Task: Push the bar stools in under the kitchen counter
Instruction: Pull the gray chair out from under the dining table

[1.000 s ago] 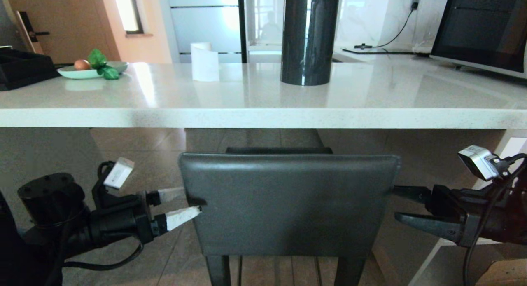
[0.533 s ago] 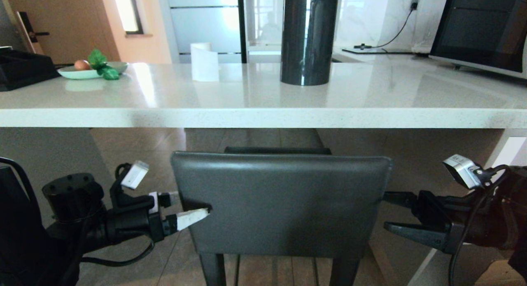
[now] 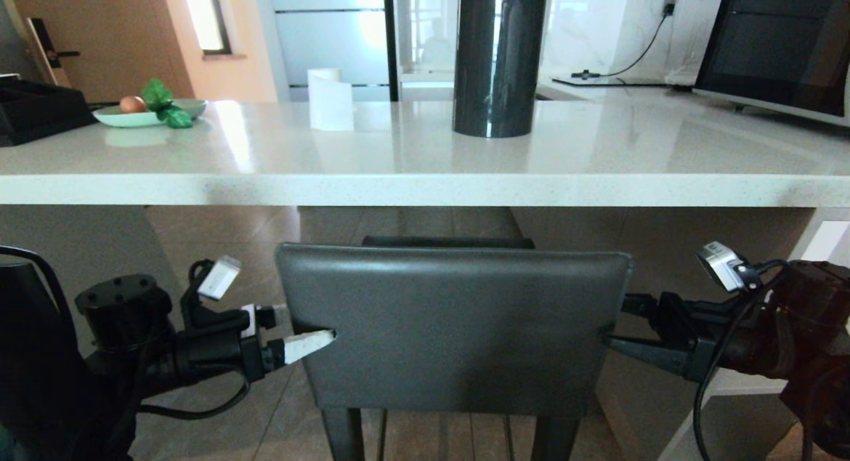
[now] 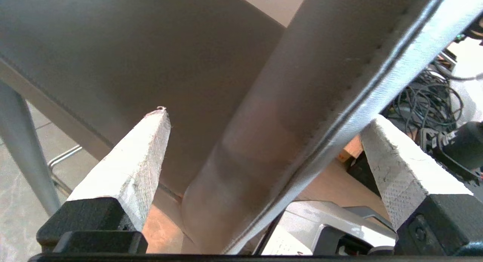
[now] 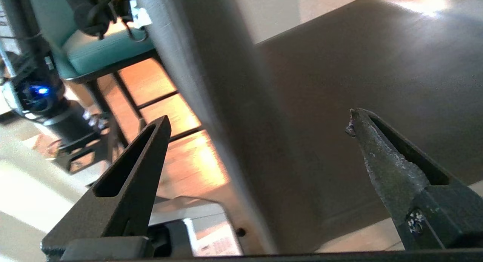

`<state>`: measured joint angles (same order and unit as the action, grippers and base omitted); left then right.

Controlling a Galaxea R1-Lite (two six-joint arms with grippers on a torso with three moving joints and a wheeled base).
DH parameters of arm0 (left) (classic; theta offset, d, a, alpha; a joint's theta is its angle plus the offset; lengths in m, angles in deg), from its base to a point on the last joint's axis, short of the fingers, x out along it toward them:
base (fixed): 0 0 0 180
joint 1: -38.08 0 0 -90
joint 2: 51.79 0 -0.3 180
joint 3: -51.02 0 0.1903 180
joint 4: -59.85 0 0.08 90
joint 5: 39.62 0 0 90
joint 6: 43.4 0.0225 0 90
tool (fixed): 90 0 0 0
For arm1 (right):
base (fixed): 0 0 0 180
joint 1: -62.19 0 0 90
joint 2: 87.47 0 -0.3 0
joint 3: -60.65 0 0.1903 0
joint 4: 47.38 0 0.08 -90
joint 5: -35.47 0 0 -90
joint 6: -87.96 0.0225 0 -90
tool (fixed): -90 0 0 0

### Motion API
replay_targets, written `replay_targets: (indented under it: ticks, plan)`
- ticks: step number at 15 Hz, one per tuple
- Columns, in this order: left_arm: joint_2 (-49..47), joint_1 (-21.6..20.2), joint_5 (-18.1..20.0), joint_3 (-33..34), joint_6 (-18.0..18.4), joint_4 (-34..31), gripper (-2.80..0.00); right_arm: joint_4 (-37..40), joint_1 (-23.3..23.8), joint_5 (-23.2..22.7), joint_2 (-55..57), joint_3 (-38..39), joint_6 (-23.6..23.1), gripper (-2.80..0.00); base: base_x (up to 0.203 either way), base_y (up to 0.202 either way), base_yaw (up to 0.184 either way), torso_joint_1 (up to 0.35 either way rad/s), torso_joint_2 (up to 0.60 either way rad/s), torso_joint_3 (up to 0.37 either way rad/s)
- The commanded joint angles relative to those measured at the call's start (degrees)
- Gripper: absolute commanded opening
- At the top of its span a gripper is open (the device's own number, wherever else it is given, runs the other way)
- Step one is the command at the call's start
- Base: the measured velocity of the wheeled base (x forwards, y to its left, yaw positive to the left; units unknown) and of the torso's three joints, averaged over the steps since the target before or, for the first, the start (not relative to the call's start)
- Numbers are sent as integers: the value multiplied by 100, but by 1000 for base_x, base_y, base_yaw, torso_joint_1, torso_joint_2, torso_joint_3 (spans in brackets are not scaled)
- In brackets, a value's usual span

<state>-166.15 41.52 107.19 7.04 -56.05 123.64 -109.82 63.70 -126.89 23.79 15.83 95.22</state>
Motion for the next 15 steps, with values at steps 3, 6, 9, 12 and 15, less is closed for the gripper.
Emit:
replay_targets:
  ticks: [3,6,9,12,15]
  plan:
    - [-127,47,158,-238,-10,51,0,-54,-17,-27,95,-126,13,0,0,0,0,0,0,0]
    - [-163,83,494,-385,-10,51,0,-62,-156,-64,150,-84,-4,0,0,0,0,0,0,0]
    - [199,354,654,-268,-19,51,0,-67,-446,-112,149,-69,4,0,0,0,0,0,0,0]
    - [533,627,706,-106,-43,51,0,-67,-702,-60,176,-128,12,0,0,0,0,0,0,0]
    - [526,654,630,75,-48,51,0,-67,-819,-42,201,-148,43,0,0,0,0,0,0,0]
